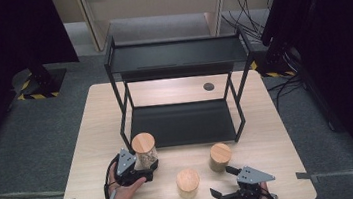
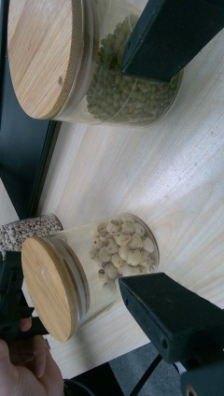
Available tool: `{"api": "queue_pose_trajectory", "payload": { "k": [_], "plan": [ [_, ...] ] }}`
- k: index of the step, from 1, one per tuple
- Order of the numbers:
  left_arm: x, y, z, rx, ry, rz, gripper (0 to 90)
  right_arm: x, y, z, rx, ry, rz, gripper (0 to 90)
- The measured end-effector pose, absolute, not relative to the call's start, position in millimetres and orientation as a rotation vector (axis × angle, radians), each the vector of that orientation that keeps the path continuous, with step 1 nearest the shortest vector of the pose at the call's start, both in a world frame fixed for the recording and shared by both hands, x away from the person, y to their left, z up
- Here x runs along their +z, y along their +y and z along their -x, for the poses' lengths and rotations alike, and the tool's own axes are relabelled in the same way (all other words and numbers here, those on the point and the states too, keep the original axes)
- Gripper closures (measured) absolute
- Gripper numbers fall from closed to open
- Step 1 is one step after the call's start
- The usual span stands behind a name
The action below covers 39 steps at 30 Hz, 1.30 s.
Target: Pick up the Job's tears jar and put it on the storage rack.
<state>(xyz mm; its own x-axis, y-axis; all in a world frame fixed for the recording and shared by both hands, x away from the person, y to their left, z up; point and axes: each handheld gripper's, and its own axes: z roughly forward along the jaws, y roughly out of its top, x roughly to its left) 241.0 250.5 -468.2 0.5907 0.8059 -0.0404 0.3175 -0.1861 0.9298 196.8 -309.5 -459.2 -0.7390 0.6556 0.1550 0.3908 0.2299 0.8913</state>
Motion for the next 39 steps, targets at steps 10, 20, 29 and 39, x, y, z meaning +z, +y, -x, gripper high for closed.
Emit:
{"api": "queue_pose_trajectory", "payload": {
  "k": [10, 20, 29, 39],
  "plan": [
    [-468, 248, -248, 0.579, 0.9, -1.783, 20.7, -459, -310, -197, 1.515, 2.253, -0.984, 2.1],
    [-467, 243, -247, 0.599, 0.888, -1.79, 25.3, -460, -310, -197, 1.517, 2.253, -0.984, 2.1],
    [-455, 240, -253, 0.598, 0.896, -1.785, 25.4, -460, -310, -197, 1.52, 2.254, -0.982, 2.1],
    [-438, 232, -269, 0.603, 0.904, -1.794, 25.3, -459, -310, -197, 1.523, 2.251, -0.983, 2.1]
  ]
}}
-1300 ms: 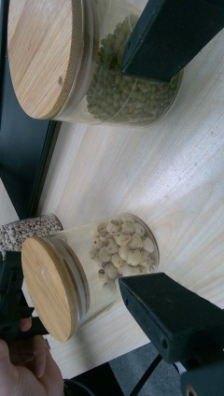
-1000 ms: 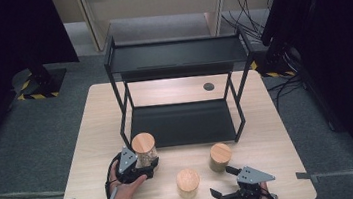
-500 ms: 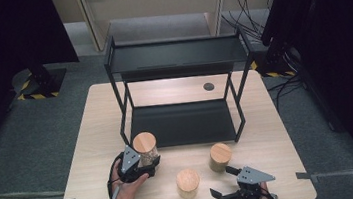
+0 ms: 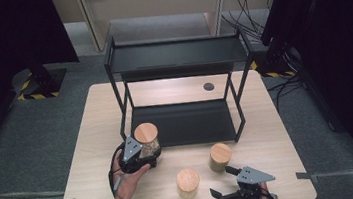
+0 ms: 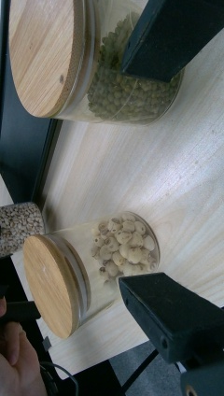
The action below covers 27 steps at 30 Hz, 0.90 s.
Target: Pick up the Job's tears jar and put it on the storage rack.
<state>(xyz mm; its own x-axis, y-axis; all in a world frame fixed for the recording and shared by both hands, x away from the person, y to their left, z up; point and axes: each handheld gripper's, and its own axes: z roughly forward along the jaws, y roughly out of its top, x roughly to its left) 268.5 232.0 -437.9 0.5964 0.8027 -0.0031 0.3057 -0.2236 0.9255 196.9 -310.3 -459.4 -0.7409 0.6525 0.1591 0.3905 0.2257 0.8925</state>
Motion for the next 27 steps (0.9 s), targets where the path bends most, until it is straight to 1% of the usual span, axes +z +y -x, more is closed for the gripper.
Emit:
{"api": "queue_pose_trajectory", "payload": {
  "k": [14, 27],
  "plan": [
    [-429, 215, -296, 0.613, 0.945, -1.776, 25.4, -460, -311, -197, 1.527, 2.253, -0.98, 2.1],
    [-424, 205, -313, 0.644, 0.976, -1.764, 25.4, -460, -312, -197, 1.529, 2.254, -0.978, 2.1]
  ]
}}
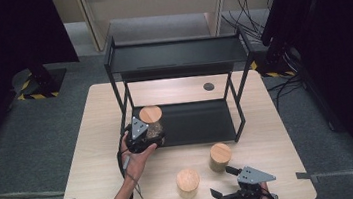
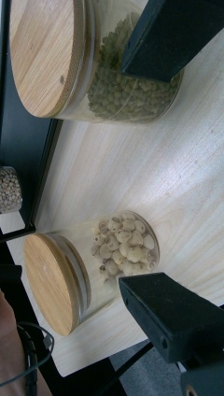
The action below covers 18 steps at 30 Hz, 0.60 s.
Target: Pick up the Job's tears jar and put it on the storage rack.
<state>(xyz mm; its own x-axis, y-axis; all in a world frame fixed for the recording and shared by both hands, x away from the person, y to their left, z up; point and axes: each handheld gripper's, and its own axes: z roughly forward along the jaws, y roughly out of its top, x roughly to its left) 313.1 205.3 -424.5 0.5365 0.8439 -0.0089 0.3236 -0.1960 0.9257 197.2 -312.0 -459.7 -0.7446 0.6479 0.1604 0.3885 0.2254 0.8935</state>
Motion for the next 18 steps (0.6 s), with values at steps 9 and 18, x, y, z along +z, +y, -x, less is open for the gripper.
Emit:
{"api": "queue_pose_trajectory", "payload": {
  "k": [9, 18],
  "plan": [
    [-427, 201, -324, 0.655, 1.01, -1.758, 25.3, -460, -312, -197, 1.531, 2.252, -0.979, 2.1],
    [-433, 196, -331, 0.676, 1.037, -1.754, 25.4, -460, -312, -197, 1.531, 2.255, -0.976, 2.1]
  ]
}}
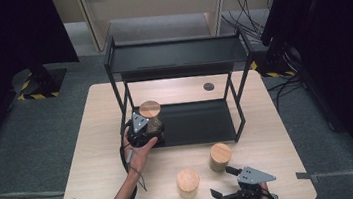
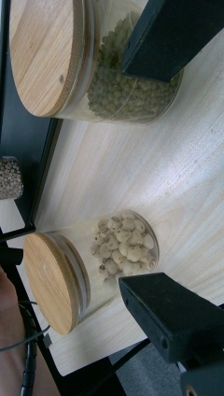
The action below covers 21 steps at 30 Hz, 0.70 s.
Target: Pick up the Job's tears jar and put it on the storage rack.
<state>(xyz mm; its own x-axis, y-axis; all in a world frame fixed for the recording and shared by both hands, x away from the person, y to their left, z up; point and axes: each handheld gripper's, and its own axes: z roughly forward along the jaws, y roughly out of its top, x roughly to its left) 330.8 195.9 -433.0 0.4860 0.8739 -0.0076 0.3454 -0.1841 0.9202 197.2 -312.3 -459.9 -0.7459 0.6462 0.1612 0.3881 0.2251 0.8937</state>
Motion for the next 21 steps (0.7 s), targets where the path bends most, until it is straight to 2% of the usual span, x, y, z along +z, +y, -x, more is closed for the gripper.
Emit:
{"api": "queue_pose_trajectory", "payload": {
  "k": [21],
  "plan": [
    [-443, 183, -339, 0.683, 1.084, -1.731, 25.4, -460, -313, -197, 1.535, 2.257, -0.975, 2.1]
  ]
}}
